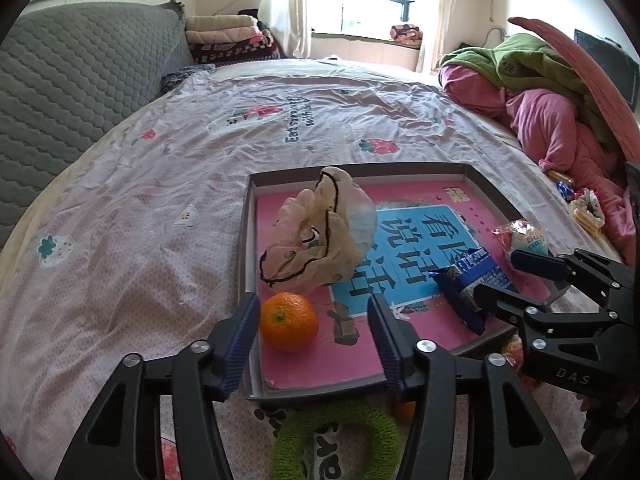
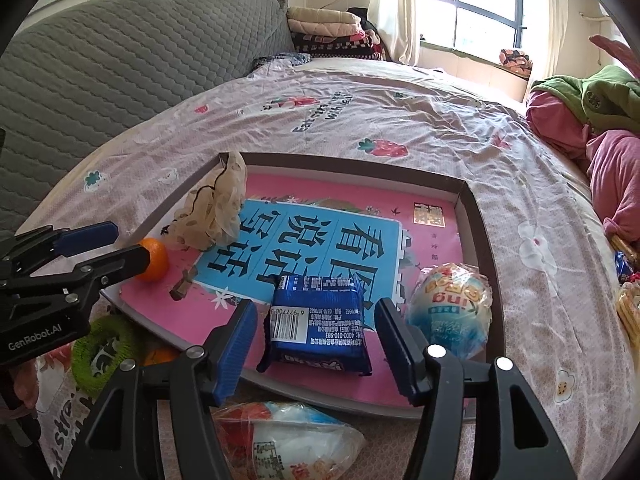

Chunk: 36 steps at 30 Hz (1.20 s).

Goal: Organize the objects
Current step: 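Lower the tangerine onto the book with left tool while right tool lowers the packet, then open left tool releasing the tangerine while right tool releases the snack packet, then withdraw both tools back from the grey tray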

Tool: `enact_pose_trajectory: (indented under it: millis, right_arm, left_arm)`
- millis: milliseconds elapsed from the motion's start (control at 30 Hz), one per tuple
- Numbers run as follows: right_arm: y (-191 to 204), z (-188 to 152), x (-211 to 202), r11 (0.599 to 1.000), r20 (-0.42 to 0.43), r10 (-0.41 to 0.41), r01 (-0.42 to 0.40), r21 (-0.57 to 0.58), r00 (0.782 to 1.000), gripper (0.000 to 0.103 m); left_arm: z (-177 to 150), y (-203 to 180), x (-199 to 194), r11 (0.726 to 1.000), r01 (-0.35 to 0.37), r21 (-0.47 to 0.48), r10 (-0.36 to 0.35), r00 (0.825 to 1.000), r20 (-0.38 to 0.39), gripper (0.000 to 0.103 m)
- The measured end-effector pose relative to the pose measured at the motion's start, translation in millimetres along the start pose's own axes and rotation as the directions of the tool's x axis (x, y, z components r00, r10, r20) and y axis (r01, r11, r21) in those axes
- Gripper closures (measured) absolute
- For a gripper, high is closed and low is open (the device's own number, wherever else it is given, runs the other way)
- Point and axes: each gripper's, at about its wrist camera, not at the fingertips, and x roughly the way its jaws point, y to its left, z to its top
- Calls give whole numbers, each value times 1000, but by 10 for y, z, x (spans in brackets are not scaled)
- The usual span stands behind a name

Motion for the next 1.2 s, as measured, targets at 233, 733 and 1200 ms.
enact_pose_trajectory:
  millis: [233,733,1200]
  right_arm:
    - [2,2,-90,1000,26,15,-15,10,1000,41]
    - [40,-9,-343,1000,89,10,-9,-6,996,40]
    - [97,-58,-622,1000,157,9,-6,-18,988,36]
  left_arm:
    - [22,48,-70,1000,-1,-25,1,1000,23,39]
    - [-37,31,-270,1000,1,-14,0,998,65,38]
    - [-133,-57,-492,1000,2,0,-2,995,97,32]
